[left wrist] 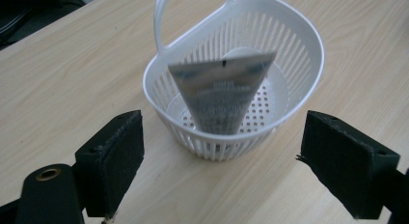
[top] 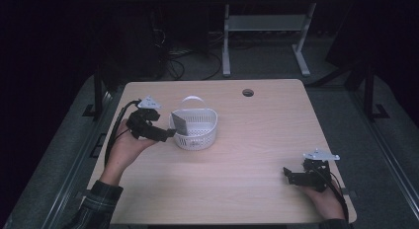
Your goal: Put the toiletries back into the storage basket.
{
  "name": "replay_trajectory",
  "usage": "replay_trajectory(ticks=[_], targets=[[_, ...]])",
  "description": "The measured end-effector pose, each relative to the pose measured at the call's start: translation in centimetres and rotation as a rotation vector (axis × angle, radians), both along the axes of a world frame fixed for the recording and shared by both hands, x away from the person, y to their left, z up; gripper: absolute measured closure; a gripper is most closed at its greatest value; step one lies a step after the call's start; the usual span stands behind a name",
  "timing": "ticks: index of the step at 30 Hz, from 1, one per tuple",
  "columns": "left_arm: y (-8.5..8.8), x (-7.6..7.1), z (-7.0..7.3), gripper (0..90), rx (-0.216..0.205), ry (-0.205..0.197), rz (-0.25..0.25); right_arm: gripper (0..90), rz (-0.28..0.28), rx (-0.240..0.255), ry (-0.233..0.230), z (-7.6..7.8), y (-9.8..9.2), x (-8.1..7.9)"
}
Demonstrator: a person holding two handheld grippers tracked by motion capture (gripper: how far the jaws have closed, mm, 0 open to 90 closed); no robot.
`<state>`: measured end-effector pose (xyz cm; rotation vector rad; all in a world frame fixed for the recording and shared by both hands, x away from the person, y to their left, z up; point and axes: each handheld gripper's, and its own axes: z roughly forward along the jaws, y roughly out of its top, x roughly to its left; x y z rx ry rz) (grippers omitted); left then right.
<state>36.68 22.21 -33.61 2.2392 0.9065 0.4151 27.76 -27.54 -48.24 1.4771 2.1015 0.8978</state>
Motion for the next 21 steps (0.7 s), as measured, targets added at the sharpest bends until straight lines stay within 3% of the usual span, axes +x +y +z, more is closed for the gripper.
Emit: replay_trajectory(ticks=[6, 16, 21], targets=[[1.0, -1.9, -1.9, 14.7, -0.013, -0.004, 0.007, 6.4, 0.001, 0.001, -0.002, 0.0, 0.0, 0.0], [2.0, -3.7, -4.5, 14.7, -0.014, -0.018, 0.017, 6.4, 0.002, -0.001, -0.002, 0.0, 0.0, 0.0], [2.8, -4.6, -6.3, 14.5, -0.036, -0.014, 0.034, 6.4, 0.002, -0.001, -0.002, 0.0, 0.0, 0.0]])
